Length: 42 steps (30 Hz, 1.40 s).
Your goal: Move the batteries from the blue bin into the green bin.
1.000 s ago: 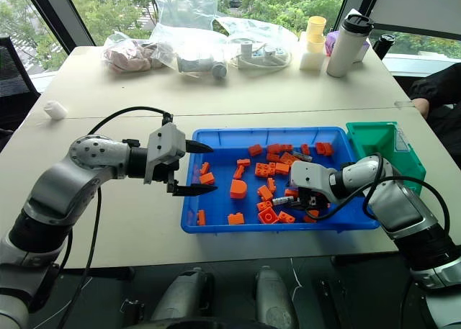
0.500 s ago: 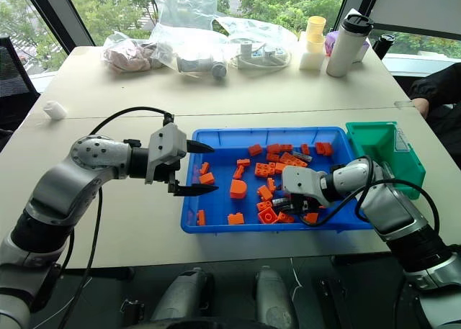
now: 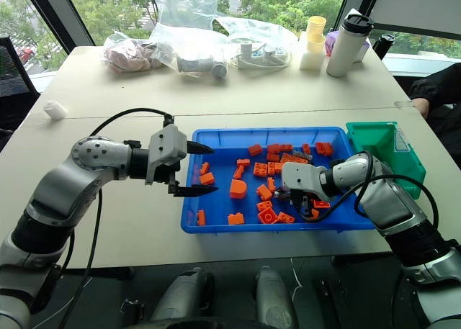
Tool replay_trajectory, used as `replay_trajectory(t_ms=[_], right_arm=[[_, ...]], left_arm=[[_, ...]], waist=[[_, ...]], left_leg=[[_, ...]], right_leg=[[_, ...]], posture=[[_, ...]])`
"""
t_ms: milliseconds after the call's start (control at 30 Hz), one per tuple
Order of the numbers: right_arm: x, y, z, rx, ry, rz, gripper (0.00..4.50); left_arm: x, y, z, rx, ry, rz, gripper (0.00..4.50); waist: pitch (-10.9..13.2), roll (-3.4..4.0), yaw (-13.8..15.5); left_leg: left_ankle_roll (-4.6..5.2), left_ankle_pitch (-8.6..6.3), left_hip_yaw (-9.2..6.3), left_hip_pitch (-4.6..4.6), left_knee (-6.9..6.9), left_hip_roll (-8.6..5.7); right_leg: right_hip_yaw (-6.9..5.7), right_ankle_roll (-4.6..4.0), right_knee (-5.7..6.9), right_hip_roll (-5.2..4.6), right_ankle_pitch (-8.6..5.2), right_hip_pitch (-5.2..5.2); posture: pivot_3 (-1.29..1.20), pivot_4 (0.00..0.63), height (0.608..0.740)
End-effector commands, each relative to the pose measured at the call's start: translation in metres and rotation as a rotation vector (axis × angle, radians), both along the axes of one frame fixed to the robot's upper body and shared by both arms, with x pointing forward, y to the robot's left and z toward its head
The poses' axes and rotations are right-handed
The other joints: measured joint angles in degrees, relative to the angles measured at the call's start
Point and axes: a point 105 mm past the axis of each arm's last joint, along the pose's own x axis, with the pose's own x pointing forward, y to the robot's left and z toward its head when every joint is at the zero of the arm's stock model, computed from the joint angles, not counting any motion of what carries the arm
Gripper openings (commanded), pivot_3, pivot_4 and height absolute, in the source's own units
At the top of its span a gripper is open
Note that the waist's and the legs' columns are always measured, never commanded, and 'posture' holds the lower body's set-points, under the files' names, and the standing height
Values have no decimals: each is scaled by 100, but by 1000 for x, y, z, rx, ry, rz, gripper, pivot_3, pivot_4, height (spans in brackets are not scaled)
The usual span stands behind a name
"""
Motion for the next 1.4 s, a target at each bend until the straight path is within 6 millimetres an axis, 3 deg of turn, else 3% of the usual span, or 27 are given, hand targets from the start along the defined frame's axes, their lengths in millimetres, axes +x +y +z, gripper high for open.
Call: replay_trajectory(t_ms=[33, 133, 233, 400, 533, 700, 767, 933, 1067, 1133, 1233, 1300, 1400], right_arm=[[10, -16, 58, 147, -99, -153, 10], [26, -61, 119, 355, -243, -450, 10], [30, -110, 143, 403, -368, -695, 10], [27, -168, 129, 281, -447, -953, 10], [24, -183, 107, 245, -408, -1019, 10], [26, -194, 96, 237, -380, -1076, 10], [27, -197, 91, 222, -369, -1089, 10], [31, -200, 86, 200, -366, -1103, 2551], [38, -197, 101, 241, -427, -1087, 4418], [42, -183, 116, 318, -453, -1026, 4418], [43, -146, 129, 441, -412, -883, 4418], [41, -121, 126, 476, -346, -794, 4418], [39, -92, 105, 464, -247, -716, 4418]], left_arm=[[-2, -6, 28, -111, -31, -30, 4500], [-2, -17, 42, -186, -36, -65, 4500], [3, -25, 46, -212, -43, -77, 4500], [14, -35, 52, -276, -39, -80, 4500], [20, -43, 53, -320, -27, -92, 4500], [23, -44, 50, -312, -29, -87, 4500], [23, -43, 48, -305, -31, -83, 4500], [22, -40, 47, -296, -34, -75, 4500], [24, -32, 47, -281, -44, -44, 4500], [24, -26, 48, -271, -46, -36, 4500], [22, -17, 47, -249, -39, -30, 4500], [21, -11, 47, -234, -30, -27, 4500], [19, -2, 46, -202, -15, -21, 4500]], waist=[[1, 1, 13], [3, 0, 17], [3, 1, 55], [1, 1, 94], [1, 14, 75], [1, 15, -21], [1, 15, -17], [1, 16, -14], [2, 17, -14], [3, 18, -22], [3, 19, -35], [4, 19, -28], [4, 18, -20]], left_leg=[[0, 0, 0, -2, 0, -1], [0, 0, -2, -5, 1, -1], [0, -1, -3, -6, 0, -3], [1, -2, 2, -4, -11, -1], [2, -1, 17, -3, -6, -5], [3, -1, 16, -1, -7, -1], [3, -1, 16, -1, -7, -1], [2, -1, 17, -1, -7, -1], [2, -1, 16, -1, -7, -1], [2, -1, 16, -1, -7, -1], [2, -1, 15, -1, -8, 3], [2, -1, 12, -1, -9, 4], [2, -1, 11, -2, -8, 3]], right_leg=[[0, 0, 0, -1, 0, -1], [0, 0, 0, -9, 0, -3], [-1, 0, -2, -10, 0, -3], [2, 0, -13, -8, 0, -3], [10, 0, -4, -2, 0, -7], [12, 1, 0, 7, 0, -9], [12, 1, 0, 7, 0, -9], [12, 1, -1, 7, 0, -9], [12, 1, -1, 7, 0, -9], [12, 1, -1, 7, 0, -9], [12, 1, -1, 11, 0, -9], [11, 1, -1, 12, 0, -9], [10, 1, -2, 9, 0, -8]], posture=[[0, 150, 740], [0, 150, 740], [0, 150, 740], [0, 150, 740], [0, 150, 740], [0, 150, 740], [0, 150, 740], [0, 150, 740], [0, 150, 740], [0, 150, 740], [0, 150, 740], [0, 150, 740], [0, 150, 740]])
